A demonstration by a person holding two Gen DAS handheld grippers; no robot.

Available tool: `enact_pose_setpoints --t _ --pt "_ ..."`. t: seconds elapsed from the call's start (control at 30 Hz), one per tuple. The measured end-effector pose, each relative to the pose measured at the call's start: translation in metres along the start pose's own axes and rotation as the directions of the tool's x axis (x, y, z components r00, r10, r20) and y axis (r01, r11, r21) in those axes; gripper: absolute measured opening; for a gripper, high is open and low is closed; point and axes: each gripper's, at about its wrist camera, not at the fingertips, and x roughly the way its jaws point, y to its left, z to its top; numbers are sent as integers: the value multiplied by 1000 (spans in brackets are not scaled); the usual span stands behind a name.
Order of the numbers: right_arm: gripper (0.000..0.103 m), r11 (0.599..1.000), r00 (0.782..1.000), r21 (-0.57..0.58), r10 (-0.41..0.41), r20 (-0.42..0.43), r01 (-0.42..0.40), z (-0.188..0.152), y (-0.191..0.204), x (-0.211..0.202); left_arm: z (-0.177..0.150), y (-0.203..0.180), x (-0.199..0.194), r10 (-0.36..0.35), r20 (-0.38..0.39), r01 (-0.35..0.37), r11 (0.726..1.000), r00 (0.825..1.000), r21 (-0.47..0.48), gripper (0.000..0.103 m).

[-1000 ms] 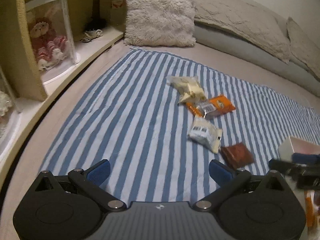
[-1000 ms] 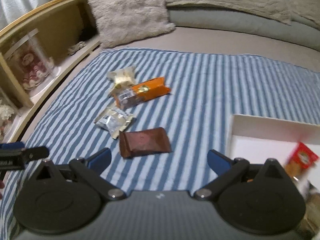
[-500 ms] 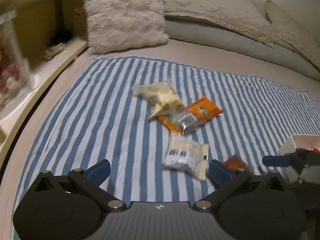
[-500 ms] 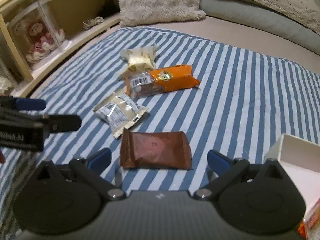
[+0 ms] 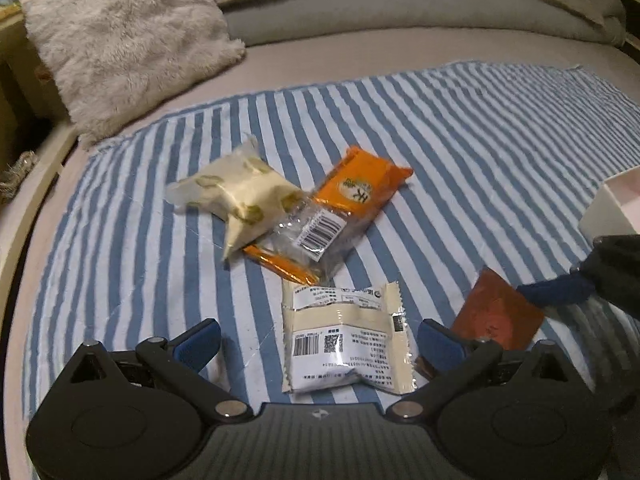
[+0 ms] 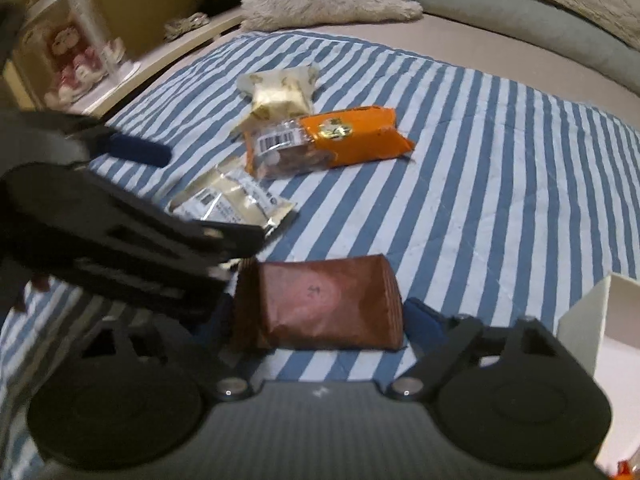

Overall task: Organize snacks
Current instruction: 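Grasp the brown chocolate bar with the right tool while the left tool grasps the white wrapped pastry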

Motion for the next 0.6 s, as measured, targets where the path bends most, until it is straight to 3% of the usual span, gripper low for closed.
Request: enact_pose_setpoints --t 0.07,0.2,0.3,0.6 --pt "83 1000 1000 -26 12 -5 -12 -1 2 -2 0 3 4 1 -12 -2 999 1000 -35 99" --pt "71 1000 1000 -25 10 1 -10 -1 1 -11 -1 7 4 0 -8 -1 996 1000 -88 77" --pt "69 1000 1000 -15 20 1 -20 0 -6 -16 -2 3 -1 -3 -2 3 996 1000 -86 58" --pt "66 999 1000 -36 -4 12 4 -8 -9 -42 -5 1 -34 -24 23 27 987 999 -157 48"
